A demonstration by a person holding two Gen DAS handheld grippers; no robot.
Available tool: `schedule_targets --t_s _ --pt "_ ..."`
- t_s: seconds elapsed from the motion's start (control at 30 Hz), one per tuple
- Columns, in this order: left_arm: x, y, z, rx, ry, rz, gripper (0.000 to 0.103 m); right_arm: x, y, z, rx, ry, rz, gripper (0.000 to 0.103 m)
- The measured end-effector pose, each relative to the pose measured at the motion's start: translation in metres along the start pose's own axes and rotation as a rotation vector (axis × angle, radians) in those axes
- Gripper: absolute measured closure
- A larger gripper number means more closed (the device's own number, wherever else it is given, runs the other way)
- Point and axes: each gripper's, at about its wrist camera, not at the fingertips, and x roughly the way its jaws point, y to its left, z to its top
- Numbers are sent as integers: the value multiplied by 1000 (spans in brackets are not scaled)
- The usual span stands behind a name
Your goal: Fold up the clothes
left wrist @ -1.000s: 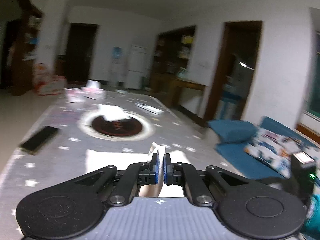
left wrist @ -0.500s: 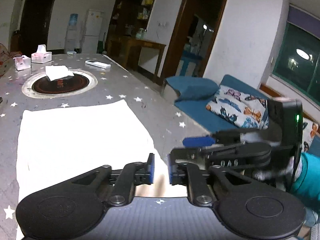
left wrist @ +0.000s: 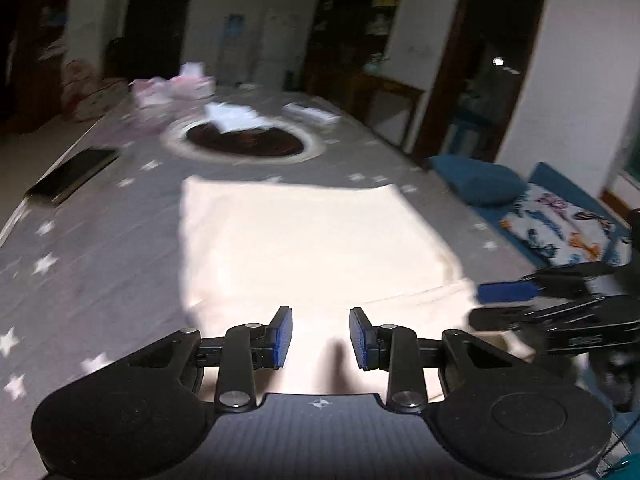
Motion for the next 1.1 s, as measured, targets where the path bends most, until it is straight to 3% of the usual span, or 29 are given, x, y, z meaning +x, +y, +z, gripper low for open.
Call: schedule_targets --t_s 0.1,0.23,0.37,0.53,0.73,0.77,0.93,1.1 --pt "4 23 -10 -43 24 43 81 3 11 2 -44 -6 13 58" --pt "-3 42 -11 -78 24 56 82 13 18 5 -76 22 25 58" --pt "-6 50 2 -109 2 46 82 18 17 5 -77 44 19 58" --pt "9 51 29 -79 -37 29 83 19 16 5 -73 54 17 57" --pt "46 73 33 -115 57 36 90 20 14 7 -66 63 15 57" --pt "49 78 32 -122 69 42 95 20 13 7 -64 65 14 57" --pt "46 88 37 -143 79 53 95 22 7 8 -57 81 16 58" --pt "54 80 59 -102 64 56 95 20 3 14 -41 77 32 58"
